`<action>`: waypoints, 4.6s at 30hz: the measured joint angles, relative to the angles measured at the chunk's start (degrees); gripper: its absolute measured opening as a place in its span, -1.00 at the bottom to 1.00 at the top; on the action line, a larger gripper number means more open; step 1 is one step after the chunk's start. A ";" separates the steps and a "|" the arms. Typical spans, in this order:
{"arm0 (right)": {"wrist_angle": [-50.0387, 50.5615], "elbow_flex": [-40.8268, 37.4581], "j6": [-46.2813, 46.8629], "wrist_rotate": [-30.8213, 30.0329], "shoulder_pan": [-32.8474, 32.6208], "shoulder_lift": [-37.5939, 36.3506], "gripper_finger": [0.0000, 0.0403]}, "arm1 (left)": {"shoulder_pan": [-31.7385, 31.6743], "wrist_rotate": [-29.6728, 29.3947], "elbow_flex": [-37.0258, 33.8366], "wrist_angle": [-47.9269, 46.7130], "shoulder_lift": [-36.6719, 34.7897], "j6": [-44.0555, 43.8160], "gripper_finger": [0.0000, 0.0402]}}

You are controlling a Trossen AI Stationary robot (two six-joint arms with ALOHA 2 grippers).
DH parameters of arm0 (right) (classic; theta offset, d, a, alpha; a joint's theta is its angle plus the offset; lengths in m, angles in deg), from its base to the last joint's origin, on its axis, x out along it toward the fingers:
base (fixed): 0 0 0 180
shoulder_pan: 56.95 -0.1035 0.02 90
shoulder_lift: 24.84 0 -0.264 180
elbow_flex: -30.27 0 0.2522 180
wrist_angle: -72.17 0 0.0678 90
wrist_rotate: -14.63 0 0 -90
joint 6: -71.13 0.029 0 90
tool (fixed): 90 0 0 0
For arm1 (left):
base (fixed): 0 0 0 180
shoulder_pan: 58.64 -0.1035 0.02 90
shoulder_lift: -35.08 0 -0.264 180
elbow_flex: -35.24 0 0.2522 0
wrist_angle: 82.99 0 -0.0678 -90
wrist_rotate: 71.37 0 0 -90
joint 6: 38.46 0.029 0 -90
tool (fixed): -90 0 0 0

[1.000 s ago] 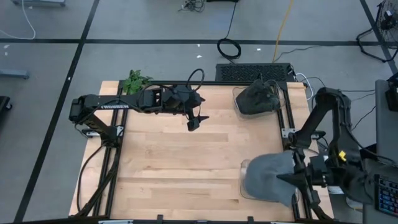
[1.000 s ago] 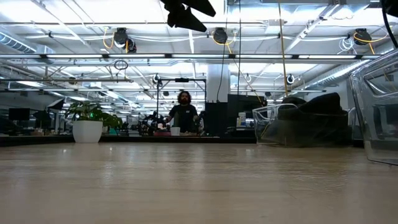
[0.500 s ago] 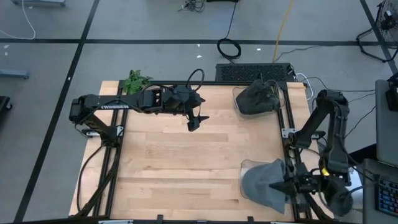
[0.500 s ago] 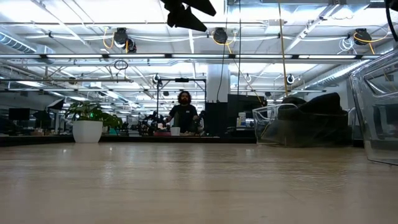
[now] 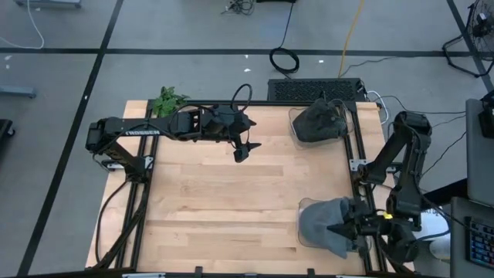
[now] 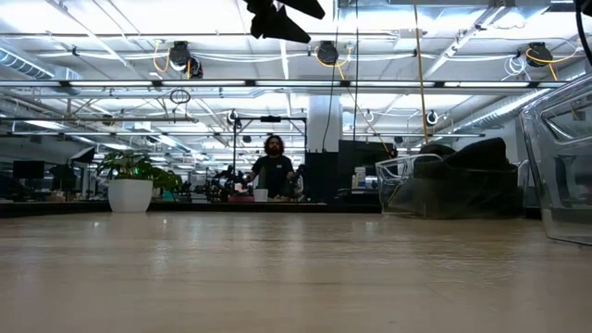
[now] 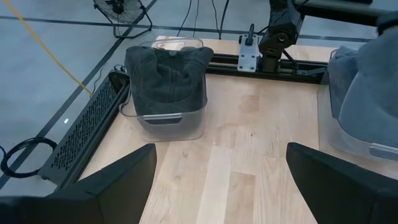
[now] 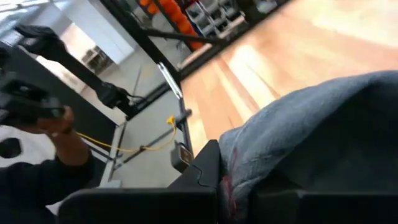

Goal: Pick & Place hat
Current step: Put the gray cap into the bottom transparent bin

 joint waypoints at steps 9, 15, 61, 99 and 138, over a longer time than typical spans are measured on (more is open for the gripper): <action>-0.11 -5.87 9.30 9.33 4.23 -0.01 -1.00 | 0.00 -0.02 0.00 0.05 0.00 0.04 0.82; 0.03 -8.61 12.98 16.88 7.18 -0.01 -0.99 | 0.00 -0.02 0.00 0.05 0.00 0.04 0.82; 13.94 -8.61 21.06 42.07 13.91 -22.28 -0.18 | -0.66 -0.04 0.00 -1.39 0.00 0.02 0.82; -7.18 -8.62 -34.51 31.63 14.66 -29.13 -0.18 | -0.66 -0.06 0.00 -1.23 0.00 0.14 0.82; -4.67 12.48 -91.66 36.05 49.81 -9.95 -0.35 | -0.98 -0.23 -0.02 -0.89 0.03 -4.48 0.82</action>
